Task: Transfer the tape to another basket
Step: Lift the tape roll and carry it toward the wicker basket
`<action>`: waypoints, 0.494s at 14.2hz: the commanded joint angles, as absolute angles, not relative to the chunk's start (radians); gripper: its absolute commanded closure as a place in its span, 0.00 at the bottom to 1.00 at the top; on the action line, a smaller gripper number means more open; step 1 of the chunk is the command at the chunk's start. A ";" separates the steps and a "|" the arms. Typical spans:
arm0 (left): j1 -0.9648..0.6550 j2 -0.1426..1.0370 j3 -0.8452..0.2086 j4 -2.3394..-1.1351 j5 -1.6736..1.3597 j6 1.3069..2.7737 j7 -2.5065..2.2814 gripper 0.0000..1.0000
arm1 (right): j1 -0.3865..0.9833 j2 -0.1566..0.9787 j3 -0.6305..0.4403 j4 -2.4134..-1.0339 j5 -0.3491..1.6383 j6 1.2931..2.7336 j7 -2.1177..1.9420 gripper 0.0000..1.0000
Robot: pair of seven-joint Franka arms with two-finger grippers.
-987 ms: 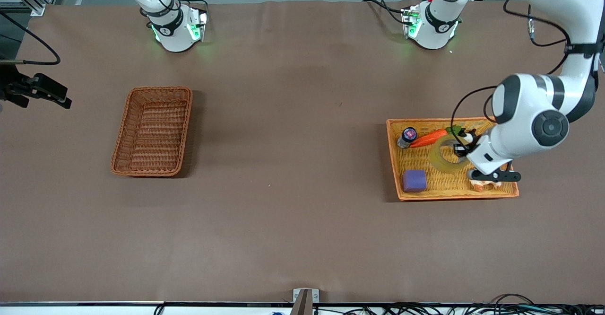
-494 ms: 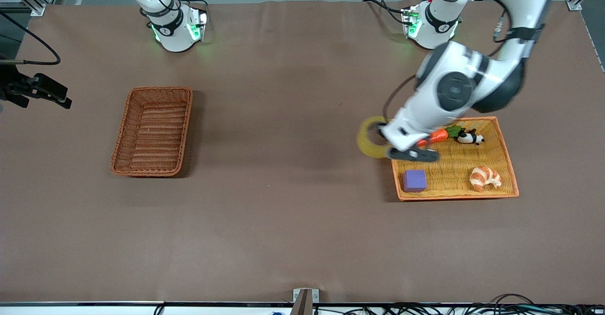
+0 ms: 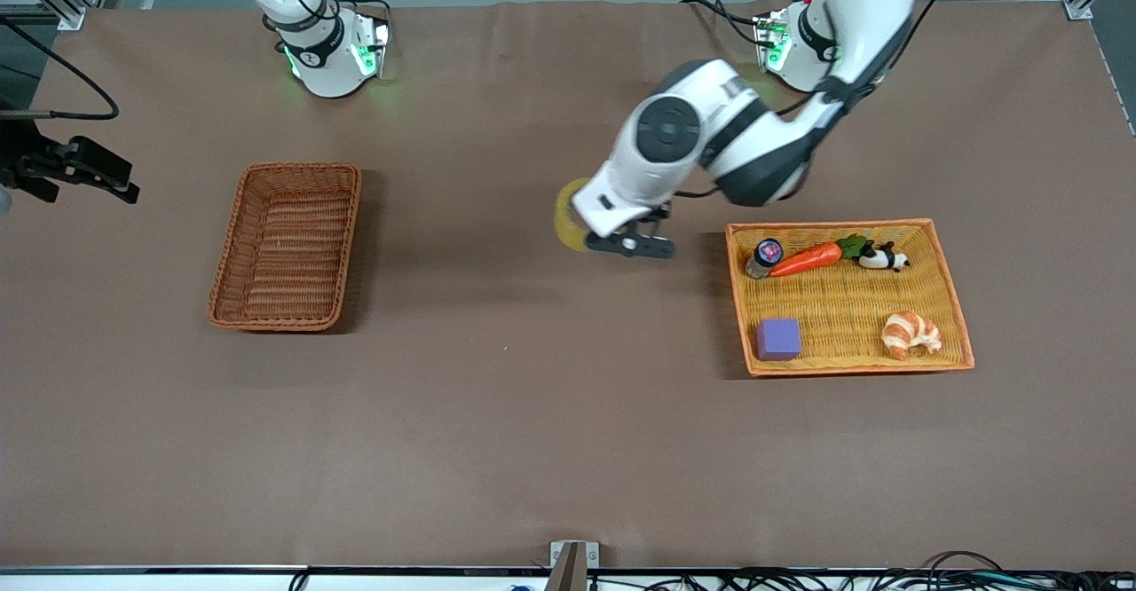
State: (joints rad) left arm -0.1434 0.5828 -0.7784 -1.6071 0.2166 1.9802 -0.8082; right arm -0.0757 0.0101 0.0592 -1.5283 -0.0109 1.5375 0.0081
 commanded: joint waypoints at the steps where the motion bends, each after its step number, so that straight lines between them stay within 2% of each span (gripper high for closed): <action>1: -0.276 0.730 -0.792 -1.429 0.281 1.968 -0.873 0.91 | -0.078 0.012 0.061 -1.534 0.012 1.549 0.005 0.00; 2: -0.352 0.794 -0.775 -1.363 0.296 1.970 -0.883 0.91 | -0.077 0.009 0.060 -1.548 0.014 1.572 0.006 0.00; 4: -0.513 0.863 -0.650 -1.240 0.325 1.974 -0.929 0.89 | -0.078 0.009 0.061 -1.571 0.014 1.585 0.002 0.00; 6: -0.654 0.916 -0.502 -1.169 0.324 2.050 -0.936 0.84 | -0.077 0.011 0.060 -1.574 0.014 1.585 0.000 0.00; 7: -0.690 0.942 -0.453 -1.161 0.322 2.130 -0.936 0.78 | -0.077 0.009 0.061 -1.581 0.014 1.585 -0.003 0.00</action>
State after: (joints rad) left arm -0.6148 0.8671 -0.5324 -1.2611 0.3035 2.0619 -0.9301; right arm -0.0752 0.0146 0.0600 -1.5629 -0.0049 1.5727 0.0081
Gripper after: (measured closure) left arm 0.789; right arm 0.000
